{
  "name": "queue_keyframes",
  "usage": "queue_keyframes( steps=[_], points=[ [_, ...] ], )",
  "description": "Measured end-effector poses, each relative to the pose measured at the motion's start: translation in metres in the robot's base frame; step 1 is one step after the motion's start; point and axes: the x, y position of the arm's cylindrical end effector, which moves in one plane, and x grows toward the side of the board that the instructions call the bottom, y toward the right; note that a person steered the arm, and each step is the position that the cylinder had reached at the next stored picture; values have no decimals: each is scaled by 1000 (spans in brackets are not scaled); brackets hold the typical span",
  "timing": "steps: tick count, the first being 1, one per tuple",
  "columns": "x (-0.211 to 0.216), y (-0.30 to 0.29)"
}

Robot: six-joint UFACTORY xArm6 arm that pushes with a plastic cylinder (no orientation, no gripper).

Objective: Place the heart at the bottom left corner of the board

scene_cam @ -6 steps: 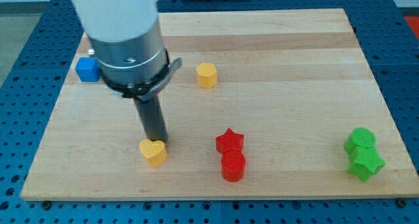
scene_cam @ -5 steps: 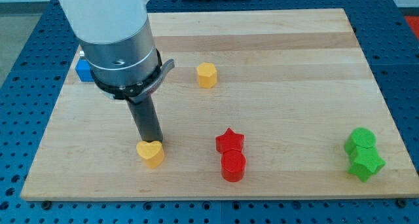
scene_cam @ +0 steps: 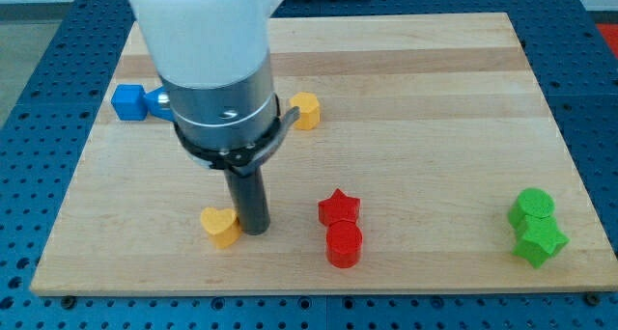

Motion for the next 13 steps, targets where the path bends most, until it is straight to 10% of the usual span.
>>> queue_keyframes(
  steps=[13],
  points=[
    [2,-187]
  ],
)
